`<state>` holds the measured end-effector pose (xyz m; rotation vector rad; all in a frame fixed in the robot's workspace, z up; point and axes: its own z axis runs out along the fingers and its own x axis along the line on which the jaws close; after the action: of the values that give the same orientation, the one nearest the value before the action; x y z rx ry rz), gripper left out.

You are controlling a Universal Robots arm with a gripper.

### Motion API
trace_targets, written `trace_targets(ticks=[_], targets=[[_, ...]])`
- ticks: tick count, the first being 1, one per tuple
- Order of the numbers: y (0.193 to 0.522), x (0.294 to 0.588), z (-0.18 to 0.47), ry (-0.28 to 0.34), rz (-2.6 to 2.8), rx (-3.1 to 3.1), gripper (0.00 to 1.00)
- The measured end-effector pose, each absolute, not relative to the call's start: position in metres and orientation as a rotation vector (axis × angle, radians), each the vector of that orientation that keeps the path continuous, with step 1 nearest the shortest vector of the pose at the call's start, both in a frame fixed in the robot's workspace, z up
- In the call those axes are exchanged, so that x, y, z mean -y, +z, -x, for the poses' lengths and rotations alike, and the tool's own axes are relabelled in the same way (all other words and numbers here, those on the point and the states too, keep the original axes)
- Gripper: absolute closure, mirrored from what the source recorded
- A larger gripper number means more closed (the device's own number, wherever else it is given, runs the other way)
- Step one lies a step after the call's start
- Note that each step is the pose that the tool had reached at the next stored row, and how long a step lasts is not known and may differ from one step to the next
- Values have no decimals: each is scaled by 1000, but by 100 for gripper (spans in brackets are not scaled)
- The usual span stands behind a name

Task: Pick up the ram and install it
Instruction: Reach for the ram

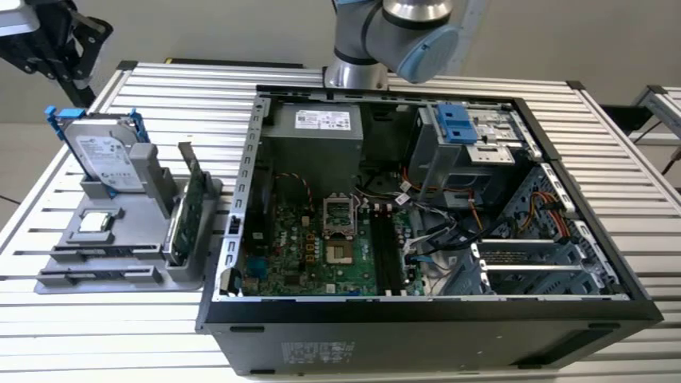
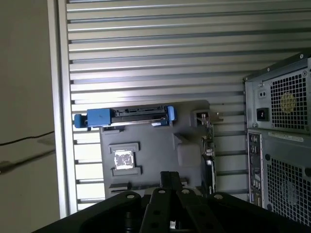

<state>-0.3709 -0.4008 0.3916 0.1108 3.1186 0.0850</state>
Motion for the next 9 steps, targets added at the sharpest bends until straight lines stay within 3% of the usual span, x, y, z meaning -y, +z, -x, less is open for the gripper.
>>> trace_targets(ticks=[9], targets=[[392,404,371,85,-93,-3119,100]])
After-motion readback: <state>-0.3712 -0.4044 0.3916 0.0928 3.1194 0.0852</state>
